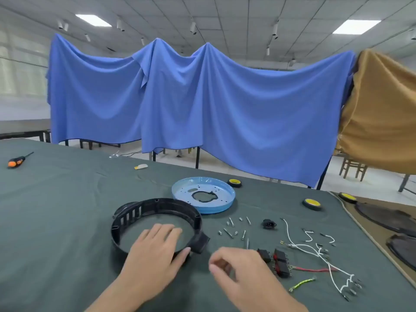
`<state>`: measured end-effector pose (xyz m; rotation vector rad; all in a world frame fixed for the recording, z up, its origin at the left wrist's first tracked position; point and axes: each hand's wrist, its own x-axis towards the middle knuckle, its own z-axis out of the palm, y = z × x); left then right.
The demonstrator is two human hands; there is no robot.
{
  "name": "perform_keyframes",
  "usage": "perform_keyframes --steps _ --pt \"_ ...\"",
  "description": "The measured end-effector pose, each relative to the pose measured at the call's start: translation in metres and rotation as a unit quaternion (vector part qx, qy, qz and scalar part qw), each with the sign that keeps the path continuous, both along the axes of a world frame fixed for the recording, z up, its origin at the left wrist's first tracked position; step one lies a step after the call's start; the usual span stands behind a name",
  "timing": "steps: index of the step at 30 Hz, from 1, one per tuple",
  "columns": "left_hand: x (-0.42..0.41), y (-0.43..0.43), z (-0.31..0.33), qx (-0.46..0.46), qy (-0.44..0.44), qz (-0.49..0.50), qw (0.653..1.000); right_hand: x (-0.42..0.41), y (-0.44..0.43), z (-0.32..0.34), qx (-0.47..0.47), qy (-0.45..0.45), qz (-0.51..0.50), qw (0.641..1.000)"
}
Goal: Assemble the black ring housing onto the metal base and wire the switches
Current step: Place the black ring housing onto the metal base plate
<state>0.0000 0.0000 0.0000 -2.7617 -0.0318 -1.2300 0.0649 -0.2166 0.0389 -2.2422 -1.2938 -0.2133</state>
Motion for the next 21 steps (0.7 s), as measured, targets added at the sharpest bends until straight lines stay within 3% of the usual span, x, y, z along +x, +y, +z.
perform_keyframes --steps 4,9,21 --pt "0.03 -0.002 -0.01 0.019 0.046 0.021 0.999 0.025 0.029 0.001 -0.031 -0.038 -0.007 0.999" --pt "0.04 0.013 -0.014 0.074 -0.003 0.017 0.997 0.07 0.049 -0.001 -0.039 -0.002 -0.032 0.999" --pt "0.053 0.091 -0.022 0.129 -0.023 -0.012 0.991 0.155 0.096 -0.015 -0.099 0.028 -0.102 0.989"
